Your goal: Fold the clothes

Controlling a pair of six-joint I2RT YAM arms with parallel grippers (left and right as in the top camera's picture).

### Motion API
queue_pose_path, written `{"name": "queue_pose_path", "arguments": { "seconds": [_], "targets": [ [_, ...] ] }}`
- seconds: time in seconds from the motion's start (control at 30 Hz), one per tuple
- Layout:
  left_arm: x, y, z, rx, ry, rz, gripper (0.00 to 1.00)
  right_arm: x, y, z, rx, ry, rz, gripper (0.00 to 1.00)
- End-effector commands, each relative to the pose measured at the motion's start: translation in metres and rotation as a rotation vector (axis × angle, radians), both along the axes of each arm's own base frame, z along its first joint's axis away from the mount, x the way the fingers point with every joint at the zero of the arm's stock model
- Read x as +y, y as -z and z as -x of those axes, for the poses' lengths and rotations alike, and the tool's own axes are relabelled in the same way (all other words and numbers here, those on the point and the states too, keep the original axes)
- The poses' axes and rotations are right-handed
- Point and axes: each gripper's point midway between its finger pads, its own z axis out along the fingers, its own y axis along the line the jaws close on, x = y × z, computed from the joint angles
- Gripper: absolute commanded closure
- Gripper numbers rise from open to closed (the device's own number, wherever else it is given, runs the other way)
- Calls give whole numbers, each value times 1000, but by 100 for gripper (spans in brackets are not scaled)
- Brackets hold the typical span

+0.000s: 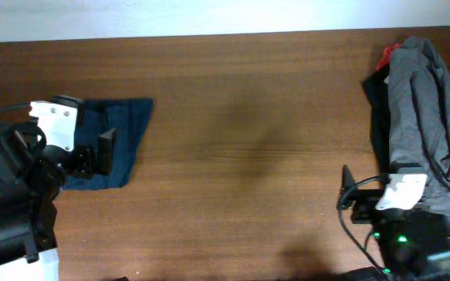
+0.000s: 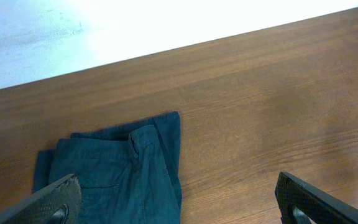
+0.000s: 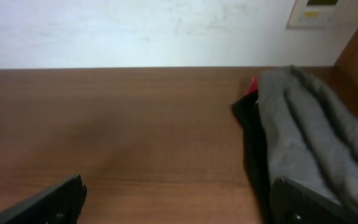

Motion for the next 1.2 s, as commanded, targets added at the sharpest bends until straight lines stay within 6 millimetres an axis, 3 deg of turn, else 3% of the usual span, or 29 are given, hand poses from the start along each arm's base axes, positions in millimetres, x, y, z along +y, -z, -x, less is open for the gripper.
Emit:
{"name": "queue_pose_path", "arguments": {
  "seconds": [0.0, 0.13, 0.3, 0.5, 0.7, 1.17],
  "targets": [
    [-4, -4, 3, -16, 23, -9, 1, 1, 41, -6, -8, -5, -2, 1],
    [-4, -4, 3, -16, 23, -9, 1, 3, 72, -15, -31, -7, -6, 1],
    [-4, -4, 3, -16, 24, -8, 1, 5, 95, -15, -57, -17, -13, 1],
    [-4, -4, 3, -16, 24, -8, 1, 5, 93, -11, -138, -25, -27, 1],
    [-4, -4, 3, -16, 24, -8, 1, 6, 119, -13, -86, -27, -20, 1],
    [-4, -4, 3, -16, 23, -9, 1, 6, 120, -13, -84, -27, -20, 1]
  ]
}}
